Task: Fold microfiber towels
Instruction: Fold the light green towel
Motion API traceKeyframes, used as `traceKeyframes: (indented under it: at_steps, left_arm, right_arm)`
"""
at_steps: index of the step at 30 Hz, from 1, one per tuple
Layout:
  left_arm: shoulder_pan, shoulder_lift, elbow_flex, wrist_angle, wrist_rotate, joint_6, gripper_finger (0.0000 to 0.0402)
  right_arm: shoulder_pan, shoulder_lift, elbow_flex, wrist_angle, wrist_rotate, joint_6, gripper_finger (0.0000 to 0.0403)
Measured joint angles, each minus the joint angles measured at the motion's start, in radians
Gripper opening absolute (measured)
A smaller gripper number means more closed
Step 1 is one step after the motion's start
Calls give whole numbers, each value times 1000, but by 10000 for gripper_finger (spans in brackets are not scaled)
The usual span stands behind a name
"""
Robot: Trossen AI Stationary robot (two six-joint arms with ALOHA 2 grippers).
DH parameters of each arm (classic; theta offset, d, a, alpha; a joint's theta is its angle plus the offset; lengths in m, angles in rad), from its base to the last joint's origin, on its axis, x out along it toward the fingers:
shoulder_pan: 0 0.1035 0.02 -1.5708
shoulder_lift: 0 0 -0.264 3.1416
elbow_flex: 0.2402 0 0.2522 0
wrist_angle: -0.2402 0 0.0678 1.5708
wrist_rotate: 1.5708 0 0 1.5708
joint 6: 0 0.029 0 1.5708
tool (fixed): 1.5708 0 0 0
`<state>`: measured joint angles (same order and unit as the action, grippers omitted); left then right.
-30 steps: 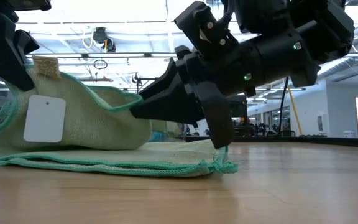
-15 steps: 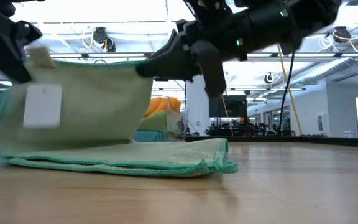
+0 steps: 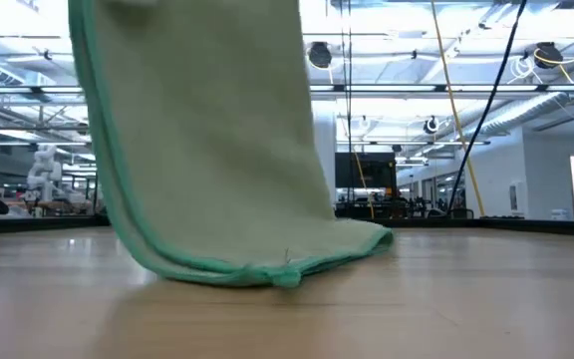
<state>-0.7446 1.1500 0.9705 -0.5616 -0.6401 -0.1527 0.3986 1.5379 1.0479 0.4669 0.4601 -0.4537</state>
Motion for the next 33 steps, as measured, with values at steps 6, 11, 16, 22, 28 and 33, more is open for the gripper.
traceKeyframes:
  at_steps: [6,11,16,22,28,33]
  left_arm:
    - [1,-38,96,61,21,227,7]
    - [20,-44,183,-32,-12,204,6]
    - [65,-41,183,-167,-32,95,4]
    - [127,-40,123,-248,-21,12,8]
    - [192,-41,62,-277,7,19,7]
    - [227,-43,7,-275,14,30,4]
  right_arm:
    - [120,-30,138,-151,181,-4,1]
    - [191,-27,207,-204,292,0,1]
    - [193,-26,203,-320,326,92,0]
    - [129,-2,165,-427,318,207,0]
    - [37,-8,13,-270,233,203,1]
    - [-36,-10,-111,-90,101,203,1]
